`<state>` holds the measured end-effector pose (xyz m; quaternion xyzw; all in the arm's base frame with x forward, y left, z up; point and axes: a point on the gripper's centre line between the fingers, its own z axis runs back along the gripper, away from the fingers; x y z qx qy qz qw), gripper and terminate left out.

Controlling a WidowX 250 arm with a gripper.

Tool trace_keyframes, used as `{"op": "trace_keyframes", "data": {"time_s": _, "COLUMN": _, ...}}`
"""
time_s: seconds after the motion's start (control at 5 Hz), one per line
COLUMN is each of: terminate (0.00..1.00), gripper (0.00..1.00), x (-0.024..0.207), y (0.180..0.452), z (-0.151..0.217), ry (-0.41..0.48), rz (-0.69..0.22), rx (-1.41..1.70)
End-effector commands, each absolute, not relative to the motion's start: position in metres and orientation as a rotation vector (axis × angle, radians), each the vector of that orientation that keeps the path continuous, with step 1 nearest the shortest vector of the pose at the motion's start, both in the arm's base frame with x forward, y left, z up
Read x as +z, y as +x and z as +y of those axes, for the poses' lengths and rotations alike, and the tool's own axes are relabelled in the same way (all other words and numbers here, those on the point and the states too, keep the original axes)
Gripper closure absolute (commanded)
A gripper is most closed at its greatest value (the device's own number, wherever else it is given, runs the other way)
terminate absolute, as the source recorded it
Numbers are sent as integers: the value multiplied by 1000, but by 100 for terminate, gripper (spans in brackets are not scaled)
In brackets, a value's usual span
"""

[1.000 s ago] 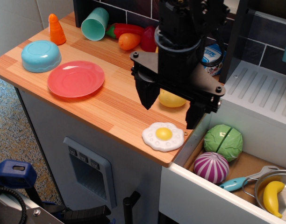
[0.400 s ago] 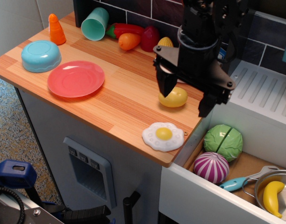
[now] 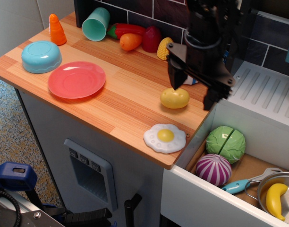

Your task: Put potato on plate

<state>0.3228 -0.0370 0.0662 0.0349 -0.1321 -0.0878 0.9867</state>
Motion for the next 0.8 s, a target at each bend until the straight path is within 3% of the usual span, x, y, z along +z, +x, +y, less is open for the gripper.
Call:
{"op": "trace_keyframes", "data": {"time_s": 0.0, "terminate": 0, "gripper": 0, "x": 71, "y": 345, "z": -24, "ry": 66, "rz": -338, "rx": -220}}
{"op": "trace_keyframes", "data": {"time_s": 0.4, "terminate": 0, "gripper": 0, "x": 44, "y": 363, "z": -13, "ry": -2, "rz": -373, "rx": -203}}
{"op": "trace_keyframes", "data": {"time_s": 0.6, "terminate": 0, "gripper": 0, "x": 42, "y": 371, "z": -9, "ry": -7, "rz": -367, "rx": -204}}
